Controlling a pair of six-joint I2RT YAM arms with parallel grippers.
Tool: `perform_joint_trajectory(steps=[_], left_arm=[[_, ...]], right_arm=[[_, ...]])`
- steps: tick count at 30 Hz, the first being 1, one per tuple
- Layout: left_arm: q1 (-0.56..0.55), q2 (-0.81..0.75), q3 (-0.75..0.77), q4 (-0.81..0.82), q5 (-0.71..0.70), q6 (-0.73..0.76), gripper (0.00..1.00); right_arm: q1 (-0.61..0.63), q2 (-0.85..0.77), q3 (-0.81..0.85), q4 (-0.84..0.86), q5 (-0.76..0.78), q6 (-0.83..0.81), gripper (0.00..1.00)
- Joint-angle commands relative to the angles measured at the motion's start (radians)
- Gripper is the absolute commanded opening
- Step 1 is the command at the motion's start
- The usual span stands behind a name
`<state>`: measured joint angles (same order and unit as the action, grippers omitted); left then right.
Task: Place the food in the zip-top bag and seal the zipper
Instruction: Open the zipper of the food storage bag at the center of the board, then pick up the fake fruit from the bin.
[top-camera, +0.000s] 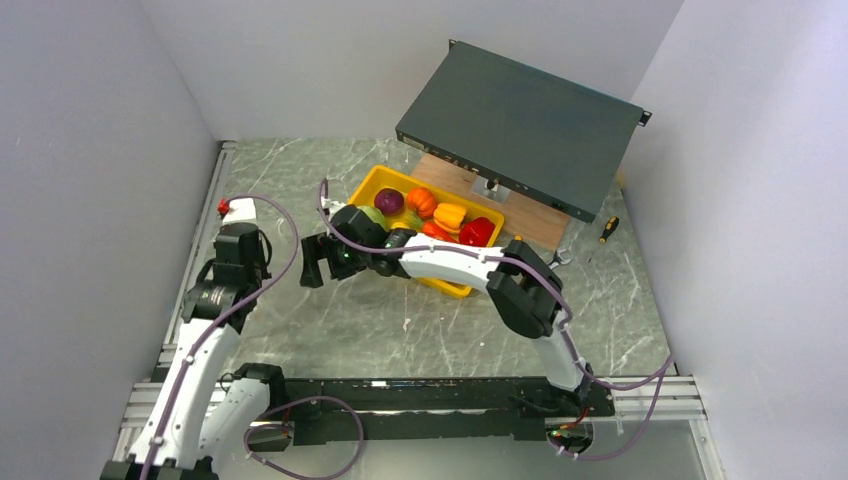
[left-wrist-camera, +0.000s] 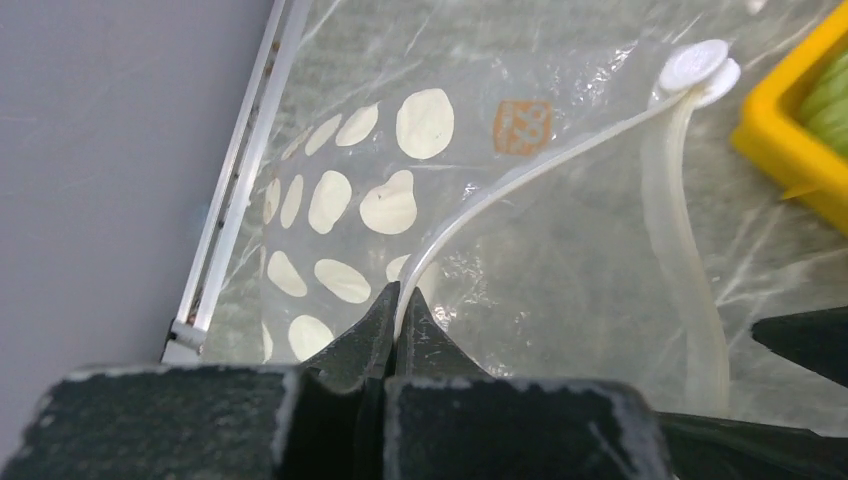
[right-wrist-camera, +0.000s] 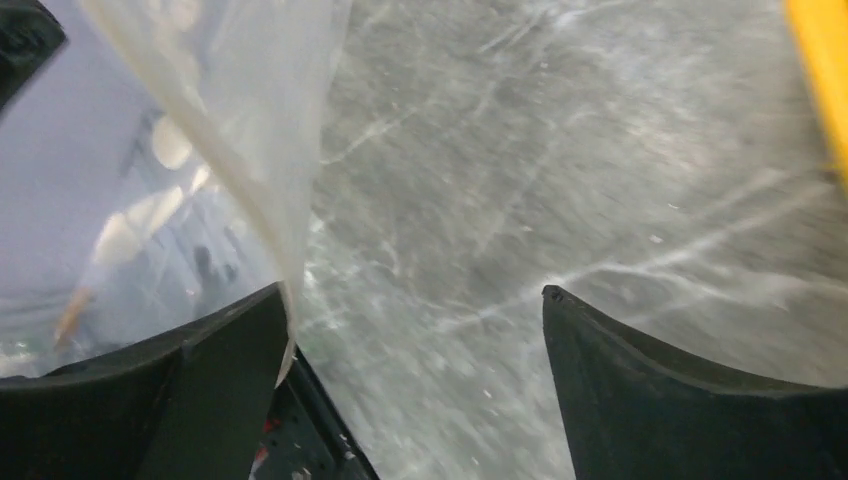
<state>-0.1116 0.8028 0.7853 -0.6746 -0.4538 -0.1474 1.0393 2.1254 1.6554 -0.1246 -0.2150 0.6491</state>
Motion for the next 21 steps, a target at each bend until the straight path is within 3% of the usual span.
perform_joint_trajectory(steps=[1, 6, 11, 21], left_arm=[[0.003, -0.037, -0.007, 0.089, 0.070, 0.008, 0.00], [0.003, 0.066, 0.042, 0.027, 0.064, -0.010, 0.00], [0.003, 0.065, 0.039, 0.034, 0.074, -0.008, 0.00], [0.003, 0.039, 0.026, 0.056, 0.092, -0.003, 0.00]], right_arm=[[-0.015, -0.217, -0.051, -0.094, 0.135, -0.180, 0.98], [-0.099, -0.358, -0.196, -0.118, 0.192, -0.217, 0.96], [-0.203, -0.423, -0.310, -0.117, 0.236, -0.234, 0.92], [-0.219, -0.265, -0.178, -0.235, 0.529, -0.353, 0.90]])
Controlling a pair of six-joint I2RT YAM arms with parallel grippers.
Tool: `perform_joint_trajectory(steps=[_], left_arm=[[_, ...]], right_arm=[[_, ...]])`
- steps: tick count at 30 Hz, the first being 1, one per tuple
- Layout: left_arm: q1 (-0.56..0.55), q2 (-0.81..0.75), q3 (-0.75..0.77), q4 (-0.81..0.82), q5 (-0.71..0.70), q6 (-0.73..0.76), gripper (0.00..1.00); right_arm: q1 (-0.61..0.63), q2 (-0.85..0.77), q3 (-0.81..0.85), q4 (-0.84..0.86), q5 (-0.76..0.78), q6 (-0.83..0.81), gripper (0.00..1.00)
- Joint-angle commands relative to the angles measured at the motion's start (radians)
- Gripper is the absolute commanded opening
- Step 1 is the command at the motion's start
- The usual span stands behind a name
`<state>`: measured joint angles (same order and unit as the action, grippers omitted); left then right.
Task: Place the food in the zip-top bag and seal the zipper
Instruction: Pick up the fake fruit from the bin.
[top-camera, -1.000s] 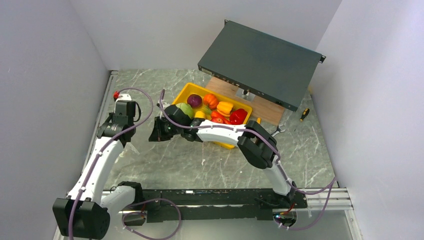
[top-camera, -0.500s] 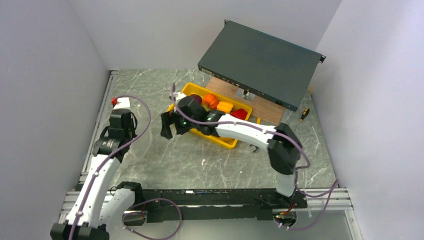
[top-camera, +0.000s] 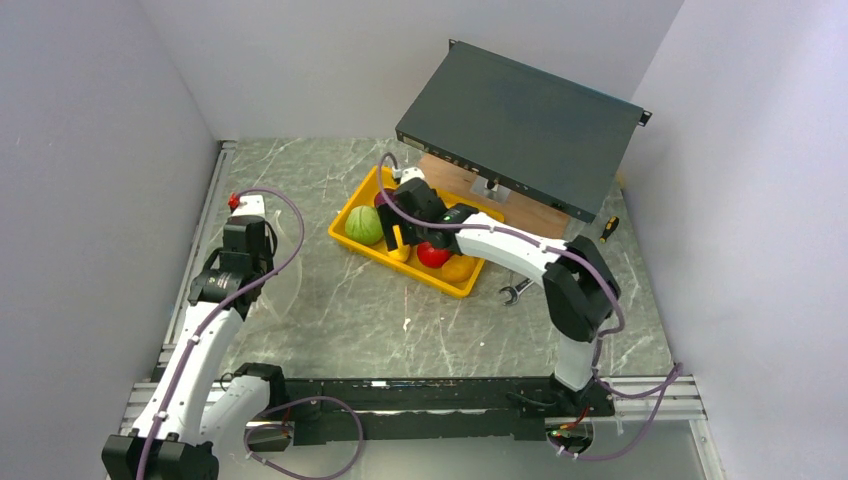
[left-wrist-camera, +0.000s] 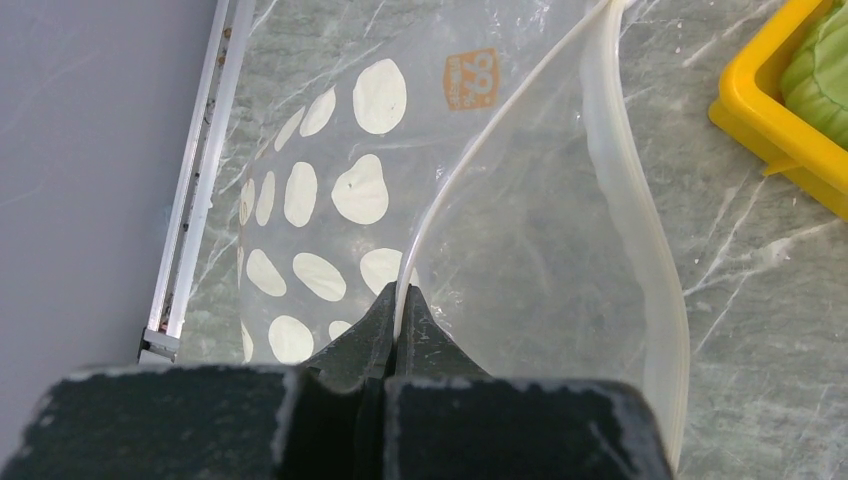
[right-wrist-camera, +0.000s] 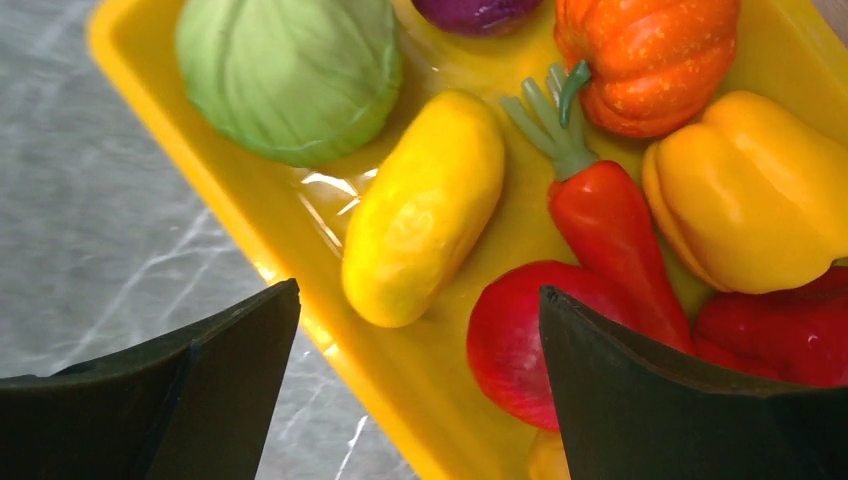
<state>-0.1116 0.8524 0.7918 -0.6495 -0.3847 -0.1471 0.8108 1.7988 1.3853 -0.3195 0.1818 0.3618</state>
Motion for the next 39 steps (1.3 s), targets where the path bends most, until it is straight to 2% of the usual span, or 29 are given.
perform_joint_trajectory(steps=[1, 5, 7, 14, 23, 26, 28, 29, 31, 32, 35, 37, 39], left_arm=[[0.003, -0.010, 0.020, 0.031, 0.025, -0.003, 0.00], [0.003, -0.012, 0.019, 0.032, 0.030, -0.003, 0.00], [0.003, -0.012, 0.019, 0.032, 0.031, -0.001, 0.00], [0.003, -0.016, 0.020, 0.032, 0.030, -0.002, 0.00], [0.003, -0.008, 0.021, 0.031, 0.033, -0.002, 0.00], [0.003, -0.011, 0.020, 0.032, 0.032, -0.002, 0.00], [0.003, -0.011, 0.019, 0.033, 0.033, 0.000, 0.00], [0.003, -0.010, 0.020, 0.032, 0.033, -0.001, 0.00], [0.003, -0.009, 0.021, 0.031, 0.035, -0.002, 0.00], [0.003, -0.006, 0.024, 0.025, 0.038, -0.004, 0.00], [0.003, -0.010, 0.038, 0.003, 0.058, -0.019, 0.00], [0.003, -0.009, 0.050, -0.019, 0.077, -0.038, 0.00], [0.003, -0.003, 0.075, -0.071, 0.117, -0.065, 0.00]], right_arm=[[0.010, 0.085, 0.115, -0.050, 0.153, -0.062, 0.87], [0.010, 0.160, 0.177, -0.080, 0.213, -0.025, 0.75], [0.011, 0.191, 0.199, -0.081, 0.230, 0.013, 0.73], [0.030, 0.335, 0.335, -0.201, 0.313, 0.192, 0.73], [0.059, 0.436, 0.372, -0.204, 0.335, 0.223, 0.73], [0.059, 0.435, 0.359, -0.198, 0.338, 0.220, 0.69], [0.060, 0.414, 0.336, -0.184, 0.343, 0.213, 0.63], [0.059, 0.398, 0.327, -0.178, 0.345, 0.204, 0.55], [0.059, 0.350, 0.305, -0.156, 0.351, 0.185, 0.27], [0.058, 0.324, 0.291, -0.142, 0.352, 0.174, 0.19], [0.061, 0.243, 0.273, -0.115, 0.346, 0.131, 0.10], [0.063, 0.190, 0.266, -0.113, 0.336, 0.113, 0.00], [0.065, 0.124, 0.231, -0.084, 0.302, 0.103, 0.00]])
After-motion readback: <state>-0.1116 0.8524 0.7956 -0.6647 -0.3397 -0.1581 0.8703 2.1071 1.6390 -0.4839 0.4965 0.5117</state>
